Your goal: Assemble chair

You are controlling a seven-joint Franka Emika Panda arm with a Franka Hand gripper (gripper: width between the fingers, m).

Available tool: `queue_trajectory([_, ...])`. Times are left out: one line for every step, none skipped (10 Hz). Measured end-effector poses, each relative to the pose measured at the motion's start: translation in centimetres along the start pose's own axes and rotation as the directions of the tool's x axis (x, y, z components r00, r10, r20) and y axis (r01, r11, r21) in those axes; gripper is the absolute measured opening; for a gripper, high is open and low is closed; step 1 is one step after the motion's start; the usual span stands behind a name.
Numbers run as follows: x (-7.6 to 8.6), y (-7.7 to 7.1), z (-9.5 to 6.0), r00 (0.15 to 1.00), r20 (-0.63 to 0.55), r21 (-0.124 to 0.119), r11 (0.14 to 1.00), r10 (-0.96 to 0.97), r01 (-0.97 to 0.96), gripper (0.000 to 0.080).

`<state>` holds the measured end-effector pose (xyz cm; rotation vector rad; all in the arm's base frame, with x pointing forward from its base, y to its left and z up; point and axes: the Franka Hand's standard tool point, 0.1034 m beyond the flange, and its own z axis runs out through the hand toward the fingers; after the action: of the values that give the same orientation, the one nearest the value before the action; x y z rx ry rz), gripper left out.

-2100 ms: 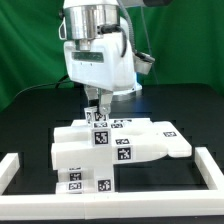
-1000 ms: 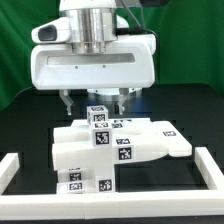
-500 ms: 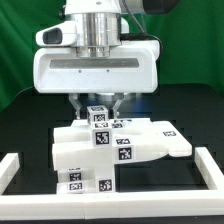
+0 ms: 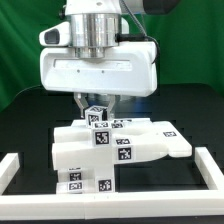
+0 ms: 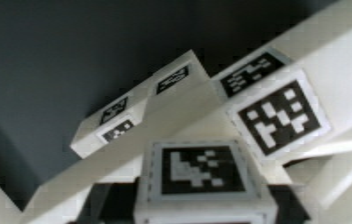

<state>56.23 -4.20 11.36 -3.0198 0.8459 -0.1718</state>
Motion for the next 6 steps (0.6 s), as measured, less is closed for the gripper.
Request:
queue_trajectory([0.08,0.13,0.02,0.986,-0.001,-0.002,0.986,0.167,-0.167,0.0282])
queue_trajectory([0.11,0.12,0.04,0.949,-0.005,-0.003,0.949,0.314,-0.314,0.0282])
queue_trajectory([0.12,0.12,0.06,0.895,-0.007,-0.002,0.895,0.447,-0.447,0.0282])
queue_trajectory([0.21,0.10,0.06,0.833,-0.008,0.009,0.833,0.553,-0.553,0.0282])
queue_trajectory([0.26,0.07,0.04,0.797,0.003,0.022,0.797,0.604,-0.604,0.0282])
queue_trajectory([0.24,0.03,0.05,0.806,0.003,0.021,0.806,0.592,-0.592,0.0311])
